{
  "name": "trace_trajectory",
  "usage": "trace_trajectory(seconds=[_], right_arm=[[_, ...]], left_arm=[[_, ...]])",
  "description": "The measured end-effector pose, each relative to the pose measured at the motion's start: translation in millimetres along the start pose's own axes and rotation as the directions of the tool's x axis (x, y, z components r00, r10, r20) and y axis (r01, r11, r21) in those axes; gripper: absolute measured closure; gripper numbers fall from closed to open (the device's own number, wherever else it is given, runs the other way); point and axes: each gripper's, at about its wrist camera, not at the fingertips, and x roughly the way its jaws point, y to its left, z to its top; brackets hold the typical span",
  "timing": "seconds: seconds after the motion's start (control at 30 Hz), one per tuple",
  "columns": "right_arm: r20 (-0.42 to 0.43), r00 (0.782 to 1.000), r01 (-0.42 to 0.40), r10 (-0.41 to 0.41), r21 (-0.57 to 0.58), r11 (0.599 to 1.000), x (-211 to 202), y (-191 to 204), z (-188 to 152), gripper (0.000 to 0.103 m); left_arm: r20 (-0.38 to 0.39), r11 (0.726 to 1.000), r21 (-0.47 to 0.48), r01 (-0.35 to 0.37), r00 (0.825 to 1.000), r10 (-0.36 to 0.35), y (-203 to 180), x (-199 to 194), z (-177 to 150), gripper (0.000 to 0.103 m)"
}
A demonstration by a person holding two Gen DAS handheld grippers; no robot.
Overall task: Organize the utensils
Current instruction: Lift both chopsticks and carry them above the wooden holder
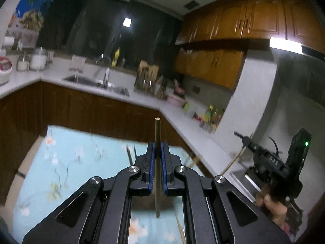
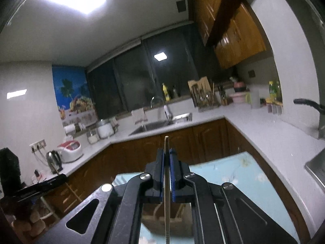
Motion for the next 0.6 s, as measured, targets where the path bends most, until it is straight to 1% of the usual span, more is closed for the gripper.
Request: trace_trajectory(seconds=[0.13, 0.2, 0.27, 0.37, 0.43, 0.6], right_arm=[[0.039, 0.999, 0.006, -0.007, 0.011, 1.0, 19, -2, 12, 0.098], [0.055, 0.998, 0.012, -0.012, 0.01, 1.0, 27, -2, 14, 0.098], [0.054, 0.998, 0.018, -0.019, 0.009, 1.0, 38, -3, 13, 0.098], [0.064, 0.997, 0.04, -0.04, 0.008, 0.999, 51, -6, 4, 0.098], [0.059, 0.997, 0.047, -0.048, 0.019, 0.999, 59, -9, -6, 0.098], [0.054, 0.996, 0.071, -0.072, 0.027, 0.997, 69, -17, -32, 0.098]], left_arm=[[0.056, 1.0, -0.02, -0.016, 0.998, 0.017, 6, 18, 23, 0.098], [0.07, 1.0, -0.026, -0.018, 0.997, 0.02, 10, 27, 27, 0.098], [0.088, 0.999, -0.021, -0.042, 0.995, 0.044, 13, 38, 28, 0.098], [0.086, 0.997, -0.019, -0.074, 0.993, 0.075, 18, 56, 17, 0.098], [0.069, 0.995, -0.022, -0.094, 0.993, 0.095, 22, 69, 6, 0.098], [0.037, 0.99, -0.076, -0.117, 0.992, 0.121, 40, 93, -27, 0.098]])
